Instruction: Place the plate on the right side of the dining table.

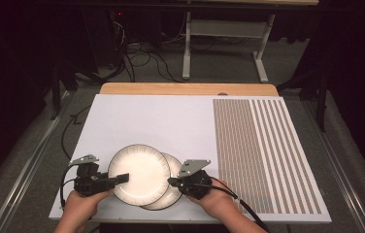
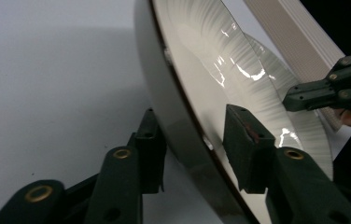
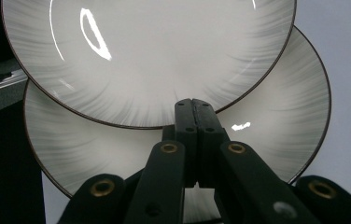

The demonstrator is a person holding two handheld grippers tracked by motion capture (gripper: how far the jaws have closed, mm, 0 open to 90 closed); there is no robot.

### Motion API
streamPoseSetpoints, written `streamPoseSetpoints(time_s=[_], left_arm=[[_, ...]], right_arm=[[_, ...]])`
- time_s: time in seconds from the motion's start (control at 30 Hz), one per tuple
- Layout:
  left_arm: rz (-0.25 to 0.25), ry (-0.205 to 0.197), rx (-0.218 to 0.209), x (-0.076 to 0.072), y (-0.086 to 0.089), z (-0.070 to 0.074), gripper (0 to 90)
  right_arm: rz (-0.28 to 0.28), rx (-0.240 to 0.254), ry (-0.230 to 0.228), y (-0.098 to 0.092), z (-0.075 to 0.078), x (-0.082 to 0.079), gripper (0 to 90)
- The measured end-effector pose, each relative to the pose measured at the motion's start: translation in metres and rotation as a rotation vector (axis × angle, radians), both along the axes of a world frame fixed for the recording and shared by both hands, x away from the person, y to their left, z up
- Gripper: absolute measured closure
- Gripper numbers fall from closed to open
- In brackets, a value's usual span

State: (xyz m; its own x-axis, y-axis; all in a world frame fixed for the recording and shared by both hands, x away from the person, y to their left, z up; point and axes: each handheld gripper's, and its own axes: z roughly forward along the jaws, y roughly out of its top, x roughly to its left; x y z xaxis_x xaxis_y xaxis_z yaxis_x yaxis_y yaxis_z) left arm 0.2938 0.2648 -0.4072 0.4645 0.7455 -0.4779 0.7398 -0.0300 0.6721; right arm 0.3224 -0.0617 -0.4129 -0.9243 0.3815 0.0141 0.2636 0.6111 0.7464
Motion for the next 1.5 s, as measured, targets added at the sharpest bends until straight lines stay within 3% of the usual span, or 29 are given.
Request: streamPoseSetpoints(time_s=[0.2,0.3,0.53,0.73,0.97,1.23,1.3,1.5], left_arm=[[0.018,0.005,-0.044,0.001,0.003,-0.001,66.2],[0.018,-0.015,-0.058,0.000,0.005,0.000,69.7],[0.019,-0.037,-0.088,-0.002,0.006,0.000,74.2],[0.020,-0.087,-0.125,-0.004,0.004,0.002,78.1],[0.014,-0.140,-0.129,-0.009,0.002,0.005,80.2],[0.009,-0.221,-0.086,-0.014,-0.001,0.011,80.9],[0.011,-0.246,-0.066,-0.015,-0.002,0.012,80.9],[0.018,-0.292,-0.007,-0.019,-0.006,0.018,81.0]], right_arm=[[-0.003,0.003,-0.002,-0.001,0.000,0.000,90.0],[-0.011,0.004,0.003,-0.002,0.002,-0.001,90.0],[-0.031,0.051,-0.022,-0.011,0.011,-0.003,90.0],[-0.074,0.098,-0.029,-0.027,0.020,-0.002,88.4],[-0.145,0.130,-0.058,-0.052,0.027,-0.002,79.7],[-0.235,0.174,-0.110,-0.084,0.037,-0.007,62.3],[-0.267,0.176,-0.151,-0.092,0.039,-0.011,56.2],[-0.330,0.217,-0.202,-0.118,0.047,-0.018,38.2]])
